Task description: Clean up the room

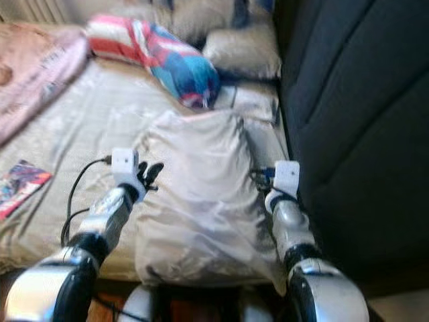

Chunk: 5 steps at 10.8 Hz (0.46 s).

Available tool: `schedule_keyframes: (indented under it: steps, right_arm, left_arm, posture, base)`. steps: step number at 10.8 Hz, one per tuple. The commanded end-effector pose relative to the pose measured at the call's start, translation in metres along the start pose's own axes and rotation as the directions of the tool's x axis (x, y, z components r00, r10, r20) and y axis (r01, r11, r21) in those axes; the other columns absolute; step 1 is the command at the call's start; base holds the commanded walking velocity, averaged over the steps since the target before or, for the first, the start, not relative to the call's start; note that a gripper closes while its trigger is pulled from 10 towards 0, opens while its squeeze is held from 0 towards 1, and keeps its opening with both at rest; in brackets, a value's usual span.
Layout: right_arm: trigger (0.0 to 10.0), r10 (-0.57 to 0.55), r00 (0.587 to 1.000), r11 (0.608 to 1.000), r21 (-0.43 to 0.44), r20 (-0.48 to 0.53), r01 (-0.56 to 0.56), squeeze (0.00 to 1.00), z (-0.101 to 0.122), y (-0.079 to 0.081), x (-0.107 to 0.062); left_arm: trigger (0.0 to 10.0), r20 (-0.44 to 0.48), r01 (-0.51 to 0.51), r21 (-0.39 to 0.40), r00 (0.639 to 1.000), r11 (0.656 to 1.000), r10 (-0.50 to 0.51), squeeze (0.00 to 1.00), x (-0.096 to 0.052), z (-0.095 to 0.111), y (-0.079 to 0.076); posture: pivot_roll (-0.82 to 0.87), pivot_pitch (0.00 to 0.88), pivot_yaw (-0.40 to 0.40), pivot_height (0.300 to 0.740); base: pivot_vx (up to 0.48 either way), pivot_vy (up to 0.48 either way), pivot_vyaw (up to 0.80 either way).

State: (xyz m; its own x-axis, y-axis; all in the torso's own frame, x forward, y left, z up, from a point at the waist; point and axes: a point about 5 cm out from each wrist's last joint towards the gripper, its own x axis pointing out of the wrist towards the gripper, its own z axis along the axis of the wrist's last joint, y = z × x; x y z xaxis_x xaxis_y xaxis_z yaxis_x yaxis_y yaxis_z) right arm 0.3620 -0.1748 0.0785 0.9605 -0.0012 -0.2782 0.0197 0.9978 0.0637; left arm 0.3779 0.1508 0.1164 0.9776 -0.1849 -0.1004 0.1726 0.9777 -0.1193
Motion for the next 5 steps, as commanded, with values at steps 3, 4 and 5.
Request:
schedule_keyframes:
  steps: [3, 4, 5]
  right_arm:
    - [10.0, 0.026, 0.999, 0.999, 0.034, 0.029, -0.027, 0.0, 0.004, 0.008, 0.001]
    - [10.0, 0.023, 1.0, 0.999, 0.036, 0.003, -0.023, 0.0, -0.006, 0.01, -0.001]
    - [10.0, 0.027, 1.0, 0.999, 0.041, -0.007, -0.027, 0.0, -0.012, 0.01, -0.003]
  left_arm:
    - [10.0, -0.016, -0.029, -0.035, 0.999, 0.999, 0.028, 0.0, -0.001, -0.006, 0.002]
    - [10.0, -0.014, -0.027, -0.027, 1.0, 0.999, 0.026, 0.0, -0.002, -0.008, 0.002]
    - [10.0, -0.011, -0.029, -0.02, 1.0, 0.999, 0.029, 0.0, -0.003, -0.007, 0.003]
  posture:
    - [0.09, 0.26, -0.03, 0.66]
    - [0.09, 0.259, -0.03, 0.66]
    - [0.09, 0.254, -0.027, 0.66]
  base:
    - [0.0, 0.0, 0.0]
    - [0.0, 0.0, 0.0]
    - [0.0, 0.0, 0.0]
